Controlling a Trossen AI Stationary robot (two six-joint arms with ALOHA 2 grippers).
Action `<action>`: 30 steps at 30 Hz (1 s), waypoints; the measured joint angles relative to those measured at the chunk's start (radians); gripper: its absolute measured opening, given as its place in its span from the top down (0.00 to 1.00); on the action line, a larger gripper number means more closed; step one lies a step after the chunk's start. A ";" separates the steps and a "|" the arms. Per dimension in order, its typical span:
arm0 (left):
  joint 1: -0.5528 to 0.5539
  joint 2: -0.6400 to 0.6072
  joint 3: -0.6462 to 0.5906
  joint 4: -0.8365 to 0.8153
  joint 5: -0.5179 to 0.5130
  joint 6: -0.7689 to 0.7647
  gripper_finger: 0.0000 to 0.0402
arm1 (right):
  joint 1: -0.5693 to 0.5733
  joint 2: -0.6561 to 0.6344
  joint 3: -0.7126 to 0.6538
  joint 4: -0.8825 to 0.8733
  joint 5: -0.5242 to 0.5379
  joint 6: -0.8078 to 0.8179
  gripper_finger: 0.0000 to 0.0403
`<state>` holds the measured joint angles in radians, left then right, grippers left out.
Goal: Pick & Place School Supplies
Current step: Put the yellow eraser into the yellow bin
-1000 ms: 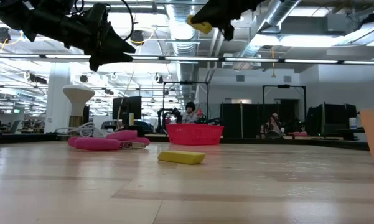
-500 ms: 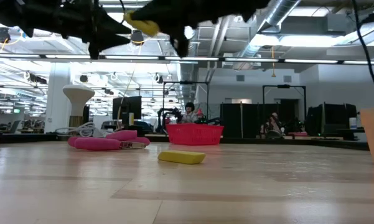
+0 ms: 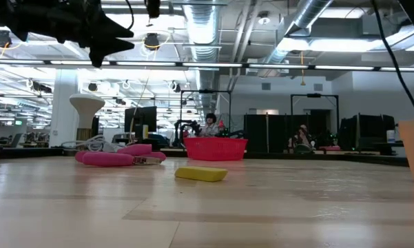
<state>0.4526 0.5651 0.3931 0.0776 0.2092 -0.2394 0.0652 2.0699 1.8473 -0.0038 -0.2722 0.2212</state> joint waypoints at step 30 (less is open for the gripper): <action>-0.002 0.185 0.000 0.620 0.019 -0.252 0.63 | -0.201 -0.153 0.011 0.087 0.036 0.007 0.95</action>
<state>0.4503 0.7505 0.3931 0.6981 0.2279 -0.4918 -0.1360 1.9172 1.8587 0.0832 -0.2359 0.2277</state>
